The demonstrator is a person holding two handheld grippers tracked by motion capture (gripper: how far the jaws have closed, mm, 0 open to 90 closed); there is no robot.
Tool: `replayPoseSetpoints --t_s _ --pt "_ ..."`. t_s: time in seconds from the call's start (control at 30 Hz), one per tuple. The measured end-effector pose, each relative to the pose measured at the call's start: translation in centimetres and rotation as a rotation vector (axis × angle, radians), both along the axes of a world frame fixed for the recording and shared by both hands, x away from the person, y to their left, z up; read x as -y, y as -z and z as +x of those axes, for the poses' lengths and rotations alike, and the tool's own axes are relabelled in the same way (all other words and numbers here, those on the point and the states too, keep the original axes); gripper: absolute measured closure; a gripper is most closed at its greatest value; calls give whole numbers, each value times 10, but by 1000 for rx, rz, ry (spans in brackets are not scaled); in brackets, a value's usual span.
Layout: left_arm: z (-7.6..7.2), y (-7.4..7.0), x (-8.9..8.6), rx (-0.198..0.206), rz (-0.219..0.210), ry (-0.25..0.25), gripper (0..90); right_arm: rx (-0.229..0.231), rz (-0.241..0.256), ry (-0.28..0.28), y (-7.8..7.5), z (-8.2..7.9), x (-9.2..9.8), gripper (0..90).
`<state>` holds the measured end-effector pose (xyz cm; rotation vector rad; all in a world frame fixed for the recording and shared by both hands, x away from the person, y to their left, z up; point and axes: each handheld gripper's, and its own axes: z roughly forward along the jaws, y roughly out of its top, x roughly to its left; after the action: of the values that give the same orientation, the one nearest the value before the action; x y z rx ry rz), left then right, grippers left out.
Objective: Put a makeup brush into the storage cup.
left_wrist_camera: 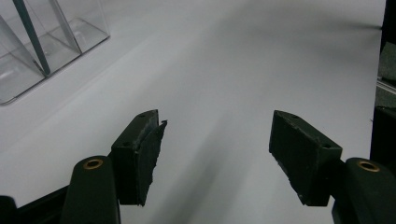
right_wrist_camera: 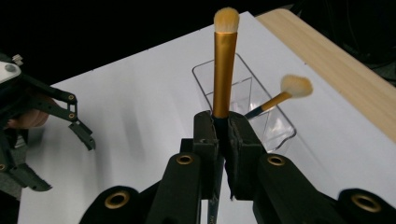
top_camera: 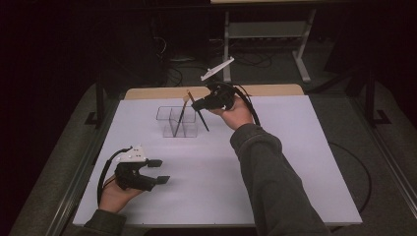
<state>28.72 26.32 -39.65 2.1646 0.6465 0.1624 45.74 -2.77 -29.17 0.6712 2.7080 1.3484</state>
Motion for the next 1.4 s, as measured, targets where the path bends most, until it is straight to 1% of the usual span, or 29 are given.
replayPoseSetpoints --t_s 0.03,0.1,0.2,0.23,0.27,0.3,0.33,0.43,0.5,0.53,0.57,0.6,0.63,0.73,0.8,0.83,0.87,0.9,0.93,0.97,1.03,1.07,1.1,1.17,1.27,1.33,1.4 --pt "0 0 0 1 1 1 332 -8 0 1 -1 1 -1 828" --pt "0 0 0 -3 0 1 329 -4 -3 7 -4 4 -3 828" --pt "0 1 1 -3 -4 1 329 7 7 8 -8 7 -8 828" --pt "0 1 0 -3 -6 0 329 0 13 10 -9 7 -9 828" --pt "0 1 0 -4 -9 -2 329 9 12 6 -10 9 -11 828" --pt "0 1 0 -5 -10 -2 328 -1 15 10 -11 8 -13 828" --pt "0 1 0 -2 -10 -2 328 10 9 6 -11 10 -15 828" --pt "0 0 -1 1 -12 1 327 2 10 7 -13 12 -21 828" --pt "1 0 -1 1 -13 4 326 12 13 9 -14 15 -23 828" --pt "1 0 -1 2 -11 7 326 5 13 13 -15 16 -25 828" --pt "1 0 0 1 -10 9 326 10 10 10 -15 17 -26 828" --pt "1 0 0 -4 -9 8 326 5 10 19 -16 18 -27 828" --pt "1 0 0 0 -6 13 326 14 8 12 -16 20 -27 828" --pt "1 0 1 0 -8 12 325 20 0 15 -18 23 -30 828" --pt "1 0 0 -1 -17 7 323 12 9 35 -20 25 -32 828" --pt "1 1 0 -2 -19 6 323 24 4 27 -20 27 -31 828" --pt "1 1 0 -4 -18 6 322 23 10 34 -20 28 -32 828" --pt "2 1 0 -5 -17 6 321 8 9 45 -21 28 -33 828" --pt "2 2 0 -6 -26 1 317 21 9 41 -21 30 -33 828" --pt "2 2 0 -5 -20 3 315 26 8 40 -22 31 -33 828" --pt "2 1 0 -4 -21 3 315 28 7 49 -23 33 -35 828" --pt "2 1 0 -4 -24 3 315 19 6 57 -24 34 -36 828" --pt "2 1 0 -4 -23 4 315 36 3 54 -25 36 -37 828" --pt "3 1 -1 -2 -27 6 315 33 11 59 -26 39 -39 828" --pt "3 0 -2 -5 -36 2 316 38 5 64 -25 43 -43 828" --pt "3 0 -2 -1 -32 5 316 15 12 81 -24 43 -46 828" --pt "3 0 -3 -2 -31 4 316 14 19 84 -21 44 -48 828"
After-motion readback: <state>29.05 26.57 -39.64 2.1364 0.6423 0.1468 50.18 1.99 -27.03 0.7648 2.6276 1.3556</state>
